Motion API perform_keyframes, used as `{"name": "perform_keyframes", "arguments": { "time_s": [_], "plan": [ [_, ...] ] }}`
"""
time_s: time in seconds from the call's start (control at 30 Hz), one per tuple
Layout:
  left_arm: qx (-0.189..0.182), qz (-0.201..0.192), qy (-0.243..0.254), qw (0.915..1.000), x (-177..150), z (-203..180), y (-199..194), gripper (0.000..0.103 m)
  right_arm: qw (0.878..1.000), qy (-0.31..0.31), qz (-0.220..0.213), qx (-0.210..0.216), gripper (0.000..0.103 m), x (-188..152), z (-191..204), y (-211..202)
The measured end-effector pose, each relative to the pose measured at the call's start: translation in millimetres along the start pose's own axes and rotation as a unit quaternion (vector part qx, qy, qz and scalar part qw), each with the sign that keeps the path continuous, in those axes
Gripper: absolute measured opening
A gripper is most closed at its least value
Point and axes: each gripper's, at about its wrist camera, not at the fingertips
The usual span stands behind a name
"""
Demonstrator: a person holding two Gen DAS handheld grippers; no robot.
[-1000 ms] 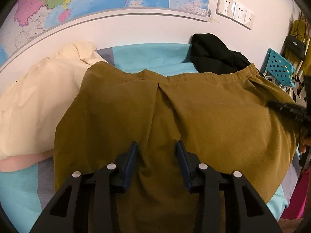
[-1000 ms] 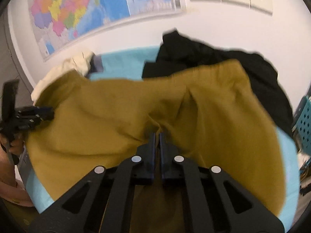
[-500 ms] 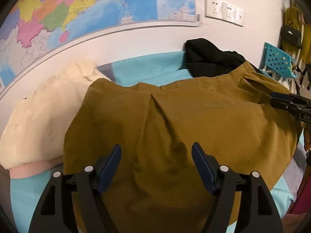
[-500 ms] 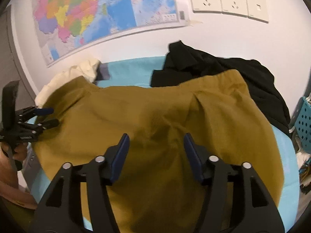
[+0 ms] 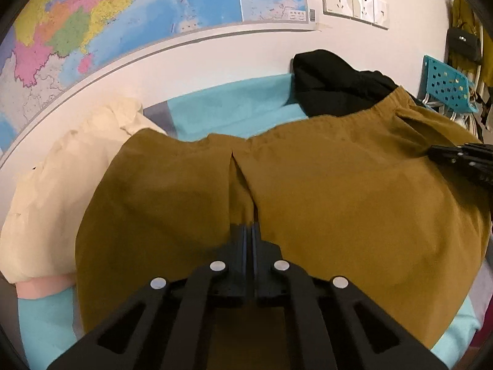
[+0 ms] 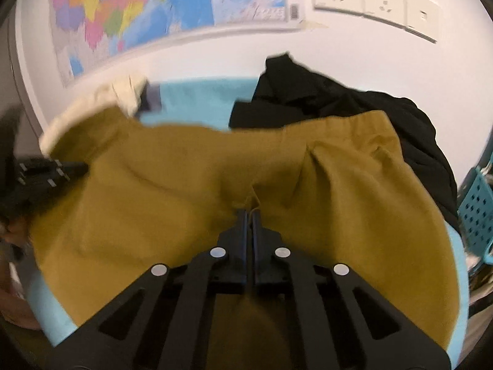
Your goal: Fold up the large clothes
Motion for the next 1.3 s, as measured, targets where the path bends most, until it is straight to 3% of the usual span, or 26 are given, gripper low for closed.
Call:
{"name": "perform_keyframes", "arguments": {
  "time_s": [0.13,0.23,0.33,0.43,0.5,0.53,0.6,0.67,0.73,0.8,0.9,1.03,1.1,1.23,1.3],
  "plan": [
    [-0.022,0.01,-0.034,0.9991,6.0,9.9,9.6,0.002,1.0,0.01,-0.018,0.005,0.003,6.3,-2.6,-6.6],
    [-0.023,0.018,-0.039,0.9988,5.0,11.3,16.0,0.004,0.999,0.015,0.041,-0.001,0.007,-2.1,-6.0,16.7],
    [-0.019,0.013,-0.036,0.9991,2.8,9.6,12.1,0.008,0.999,0.017,0.017,0.029,0.024,-3.9,-8.3,-4.9],
    [-0.028,0.0,-0.049,0.9984,1.7,15.3,4.2,0.022,0.998,0.028,-0.024,0.053,0.027,0.2,-17.6,-40.9],
    [-0.036,-0.018,-0.05,0.9979,0.0,17.9,-7.9,0.038,0.998,0.04,-0.044,0.034,0.037,3.5,-30.2,-57.3],
    [-0.044,-0.031,-0.05,0.9973,-1.5,20.1,-15.9,0.039,0.998,0.044,-0.042,0.012,0.038,3.5,-39.4,-58.5],
    [-0.046,-0.04,-0.052,0.9968,-2.8,24.3,-24.0,0.041,0.997,0.066,-0.024,-0.01,0.038,-1.2,-56.4,-50.6],
    [-0.033,-0.037,-0.059,0.997,-5.6,33.2,-25.8,0.041,0.996,0.087,0.011,-0.036,0.025,-13.9,-78.0,-32.6],
    [-0.017,-0.026,-0.07,0.9971,-10.1,45.8,-20.3,0.041,0.992,0.116,0.033,-0.028,0.019,-27.3,-93.1,-18.8],
    [-0.015,-0.008,-0.087,0.9961,-16.3,60.8,-12.1,0.041,0.989,0.144,0.017,-0.015,0.02,-34.0,-98.5,-24.5],
    [-0.029,-0.002,-0.098,0.9947,-25.2,77.0,-5.0,0.045,0.991,0.129,0.0,-0.034,0.03,-28.9,-84.6,-41.0],
    [-0.028,-0.008,-0.103,0.9942,-28.9,80.2,-10.9,0.045,0.995,0.084,-0.051,-0.004,0.033,-16.6,-49.3,-68.7],
    [-0.024,-0.025,-0.095,0.9949,-30.2,76.4,-23.5,0.047,0.996,0.055,-0.063,0.039,0.041,-12.0,-20.7,-75.4],
    [-0.035,-0.052,-0.057,0.9964,-37.3,62.1,-47.3,0.051,0.995,0.004,-0.041,0.093,0.044,-9.4,25.1,-56.1],
    [-0.038,-0.053,-0.042,0.997,-45.4,56.4,-52.1,0.052,0.994,-0.012,-0.005,0.108,0.044,-16.6,41.7,-31.3]
  ]
}}
Point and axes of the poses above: each gripper's, at about its wrist camera, not at the fingertips, and y roughly the way its jaws point, z to its left, x to its top, and after that the axes turned 3 degrees about x, right-handed
